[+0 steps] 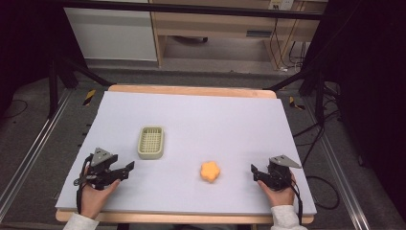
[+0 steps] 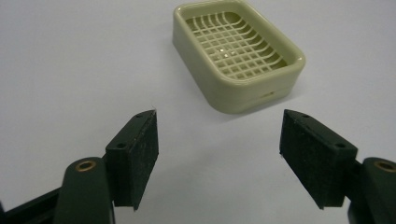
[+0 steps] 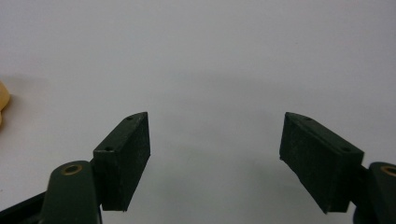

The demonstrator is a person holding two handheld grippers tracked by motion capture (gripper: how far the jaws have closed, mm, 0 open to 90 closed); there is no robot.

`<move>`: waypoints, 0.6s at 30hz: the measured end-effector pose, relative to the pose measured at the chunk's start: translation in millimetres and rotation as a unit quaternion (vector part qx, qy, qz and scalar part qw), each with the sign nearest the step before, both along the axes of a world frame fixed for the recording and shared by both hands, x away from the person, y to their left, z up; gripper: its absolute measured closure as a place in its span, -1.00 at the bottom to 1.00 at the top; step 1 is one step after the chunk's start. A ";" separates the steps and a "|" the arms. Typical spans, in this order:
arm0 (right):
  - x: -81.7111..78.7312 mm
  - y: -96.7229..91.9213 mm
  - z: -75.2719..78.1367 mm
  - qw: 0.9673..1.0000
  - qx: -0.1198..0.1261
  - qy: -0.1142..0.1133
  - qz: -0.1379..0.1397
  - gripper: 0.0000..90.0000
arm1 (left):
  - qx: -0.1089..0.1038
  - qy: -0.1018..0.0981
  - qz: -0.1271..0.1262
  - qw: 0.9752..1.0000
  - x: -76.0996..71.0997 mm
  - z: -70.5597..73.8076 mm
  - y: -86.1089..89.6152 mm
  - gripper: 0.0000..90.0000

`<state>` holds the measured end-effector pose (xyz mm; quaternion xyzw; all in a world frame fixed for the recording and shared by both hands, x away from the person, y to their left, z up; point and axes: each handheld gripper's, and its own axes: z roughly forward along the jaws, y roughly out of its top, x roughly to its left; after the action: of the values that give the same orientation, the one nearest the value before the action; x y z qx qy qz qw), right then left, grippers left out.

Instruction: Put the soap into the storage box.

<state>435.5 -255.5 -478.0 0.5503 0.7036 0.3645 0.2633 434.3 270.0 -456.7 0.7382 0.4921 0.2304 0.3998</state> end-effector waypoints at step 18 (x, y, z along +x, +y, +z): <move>-0.5 -0.1 -0.3 1.000 -0.001 0.000 0.001 -0.44 | 0.003 -0.005 -0.042 0.999 -0.8 13.5 -30.3 -0.42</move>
<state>435.0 -255.6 -478.3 0.5495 0.7045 0.3637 0.2635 433.5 239.8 -443.3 0.7583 0.4582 0.2184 0.4091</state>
